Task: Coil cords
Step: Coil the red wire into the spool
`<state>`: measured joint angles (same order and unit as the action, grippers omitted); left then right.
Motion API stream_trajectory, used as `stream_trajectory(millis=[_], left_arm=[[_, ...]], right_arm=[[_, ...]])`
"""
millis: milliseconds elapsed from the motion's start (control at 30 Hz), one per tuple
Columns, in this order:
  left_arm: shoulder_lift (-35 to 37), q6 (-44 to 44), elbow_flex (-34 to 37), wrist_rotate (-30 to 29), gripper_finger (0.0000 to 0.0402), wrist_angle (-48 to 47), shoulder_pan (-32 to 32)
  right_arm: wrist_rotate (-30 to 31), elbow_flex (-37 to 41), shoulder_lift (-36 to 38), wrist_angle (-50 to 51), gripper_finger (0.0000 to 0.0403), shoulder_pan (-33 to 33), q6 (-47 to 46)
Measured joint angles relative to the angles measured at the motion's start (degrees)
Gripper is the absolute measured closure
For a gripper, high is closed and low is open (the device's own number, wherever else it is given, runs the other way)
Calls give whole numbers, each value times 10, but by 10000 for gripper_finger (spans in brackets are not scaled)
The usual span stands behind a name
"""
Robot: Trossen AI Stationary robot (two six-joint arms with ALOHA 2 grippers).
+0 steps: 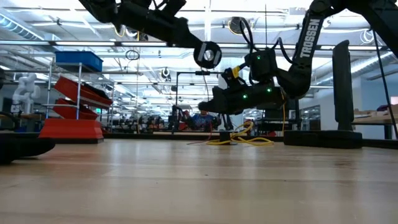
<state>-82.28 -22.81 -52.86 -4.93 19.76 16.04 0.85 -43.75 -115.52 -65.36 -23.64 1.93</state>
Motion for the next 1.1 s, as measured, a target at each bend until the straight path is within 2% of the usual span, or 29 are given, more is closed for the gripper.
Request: stream_trajectory(millis=[167,333,533,867,1100], left_arm=[[16,-2,0,50,401,-106,10],[14,-38,0,47,401,-179,12],[14,-90,0,-39,401,-223,12],[-26,-150,0,-116,401,-229,9],[-84,-179,0,-190,401,-145,-3]], right_arm=[[-17,1,0,0,403,-2,-7],[-39,1,0,0,403,-3,-20],[-42,1,0,3,403,8,-30],[-42,1,2,1,403,24,-50],[-39,1,32,9,403,36,-55]])
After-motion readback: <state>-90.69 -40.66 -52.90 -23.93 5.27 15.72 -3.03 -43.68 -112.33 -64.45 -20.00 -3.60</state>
